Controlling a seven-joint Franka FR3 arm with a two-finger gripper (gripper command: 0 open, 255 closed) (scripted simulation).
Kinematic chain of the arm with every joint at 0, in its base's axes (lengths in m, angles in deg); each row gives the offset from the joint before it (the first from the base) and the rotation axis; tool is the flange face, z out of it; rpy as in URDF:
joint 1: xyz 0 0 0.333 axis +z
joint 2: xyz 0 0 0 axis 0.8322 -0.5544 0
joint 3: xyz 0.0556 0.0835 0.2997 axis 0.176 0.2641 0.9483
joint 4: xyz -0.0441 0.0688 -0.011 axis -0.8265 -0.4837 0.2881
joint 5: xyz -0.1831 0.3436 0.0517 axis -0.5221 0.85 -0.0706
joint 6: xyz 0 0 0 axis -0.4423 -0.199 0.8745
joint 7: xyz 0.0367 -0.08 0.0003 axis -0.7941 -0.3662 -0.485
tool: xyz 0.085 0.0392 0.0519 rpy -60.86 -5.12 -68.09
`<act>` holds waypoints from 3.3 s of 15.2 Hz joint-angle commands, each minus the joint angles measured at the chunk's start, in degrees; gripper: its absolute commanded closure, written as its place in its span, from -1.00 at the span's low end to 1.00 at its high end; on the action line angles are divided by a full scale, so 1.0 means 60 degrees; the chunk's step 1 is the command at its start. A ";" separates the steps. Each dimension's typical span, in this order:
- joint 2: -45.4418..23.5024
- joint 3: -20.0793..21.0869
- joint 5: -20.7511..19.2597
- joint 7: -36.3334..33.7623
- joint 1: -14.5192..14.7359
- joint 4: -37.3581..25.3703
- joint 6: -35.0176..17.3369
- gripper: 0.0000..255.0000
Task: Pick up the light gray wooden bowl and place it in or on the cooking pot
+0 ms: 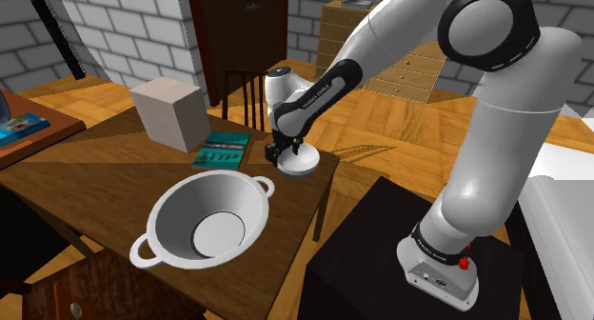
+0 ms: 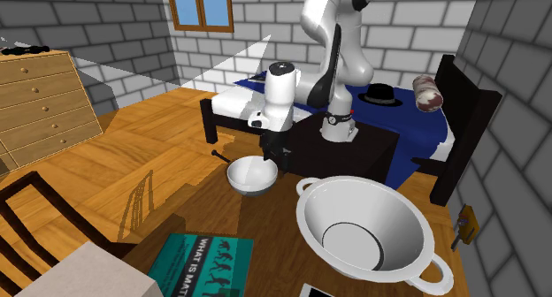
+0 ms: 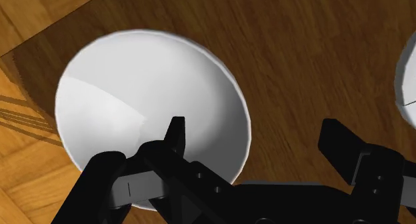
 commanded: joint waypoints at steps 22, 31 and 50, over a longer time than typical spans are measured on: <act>-0.2162 -0.0458 -0.0940 -0.0675 0.0240 -0.0968 -0.1209 1.00; -0.1827 -0.0376 -0.0812 -0.0557 0.0184 -0.0930 -0.0920 1.00; 0.0032 -0.0037 -0.0033 0.0152 -0.0018 -0.1132 0.1080 1.00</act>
